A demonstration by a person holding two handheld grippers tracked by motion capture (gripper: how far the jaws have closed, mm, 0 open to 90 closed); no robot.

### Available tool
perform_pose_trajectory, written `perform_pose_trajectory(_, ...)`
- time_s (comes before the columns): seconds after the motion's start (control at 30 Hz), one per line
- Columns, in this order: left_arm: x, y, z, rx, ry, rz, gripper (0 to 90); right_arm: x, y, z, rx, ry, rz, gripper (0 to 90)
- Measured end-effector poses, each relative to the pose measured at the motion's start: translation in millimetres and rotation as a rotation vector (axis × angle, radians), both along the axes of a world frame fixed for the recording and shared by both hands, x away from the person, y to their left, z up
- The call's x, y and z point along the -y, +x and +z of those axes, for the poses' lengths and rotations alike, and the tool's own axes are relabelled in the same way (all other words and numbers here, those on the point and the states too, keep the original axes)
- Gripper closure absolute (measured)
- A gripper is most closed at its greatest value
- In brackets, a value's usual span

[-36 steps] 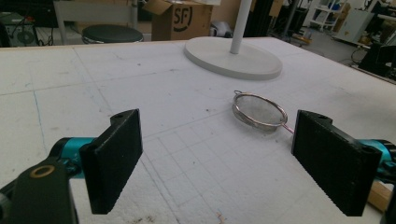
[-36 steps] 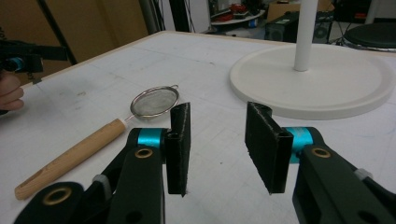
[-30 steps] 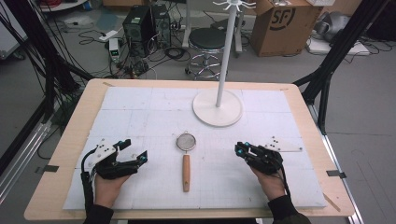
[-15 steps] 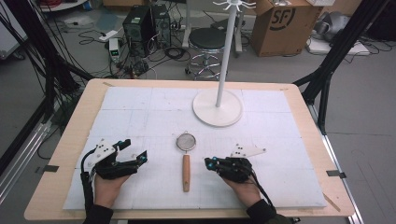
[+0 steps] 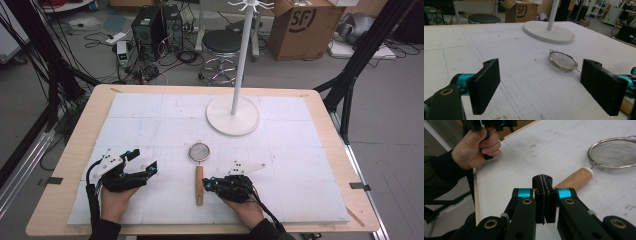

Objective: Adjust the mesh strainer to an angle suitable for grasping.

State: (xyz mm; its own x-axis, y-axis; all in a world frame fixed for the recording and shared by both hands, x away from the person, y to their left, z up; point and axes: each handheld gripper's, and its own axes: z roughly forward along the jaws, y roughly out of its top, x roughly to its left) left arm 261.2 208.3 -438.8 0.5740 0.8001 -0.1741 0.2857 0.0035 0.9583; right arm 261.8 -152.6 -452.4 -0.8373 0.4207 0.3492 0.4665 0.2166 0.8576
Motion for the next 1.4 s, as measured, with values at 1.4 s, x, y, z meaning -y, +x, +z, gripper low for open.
perform_pose_trajectory(1.4, -0.7, -0.4, 0.0, 0.002, 0.000, -0.001, 17.1, -52.7, 0.3, 11.3, -0.101, -0.402, -0.018, 89.7)
